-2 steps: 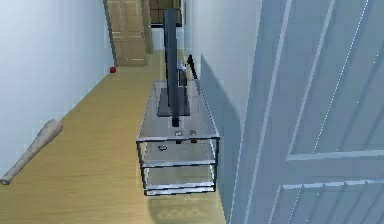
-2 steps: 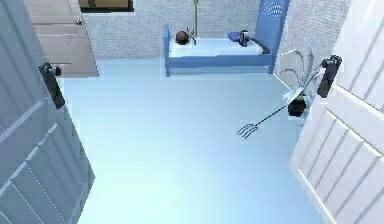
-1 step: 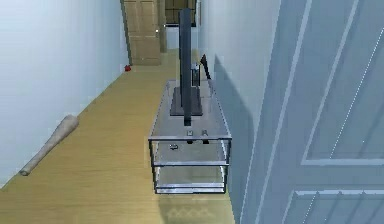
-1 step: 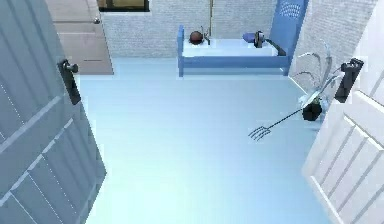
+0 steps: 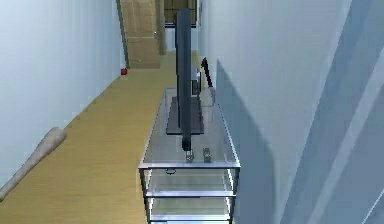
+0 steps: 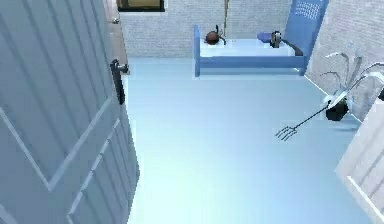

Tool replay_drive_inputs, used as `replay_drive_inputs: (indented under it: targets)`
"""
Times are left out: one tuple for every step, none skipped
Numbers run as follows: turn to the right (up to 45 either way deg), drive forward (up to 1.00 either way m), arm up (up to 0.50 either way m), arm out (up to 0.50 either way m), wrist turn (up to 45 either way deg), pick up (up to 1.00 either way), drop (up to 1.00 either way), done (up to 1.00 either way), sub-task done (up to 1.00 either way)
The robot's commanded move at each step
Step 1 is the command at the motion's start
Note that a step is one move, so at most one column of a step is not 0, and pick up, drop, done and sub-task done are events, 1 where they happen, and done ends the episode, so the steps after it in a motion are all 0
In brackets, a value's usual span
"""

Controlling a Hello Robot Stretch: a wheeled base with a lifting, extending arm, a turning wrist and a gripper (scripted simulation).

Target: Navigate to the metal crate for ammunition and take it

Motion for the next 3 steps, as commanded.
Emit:
replay_drive_inputs:
  targets:
    - [-42.0, 0.0, 0.0, 0.0, 0.0, 0.0, 0.0, 0.0, 0.0]
    - [0.0, 1.0, 0.0, 0.0, 0.0, 0.0, 0.0, 0.0, 0.0]
    - [-21.0, 0.0, 0.0, 0.0, 0.0, 0.0, 0.0, 0.0, 0.0]
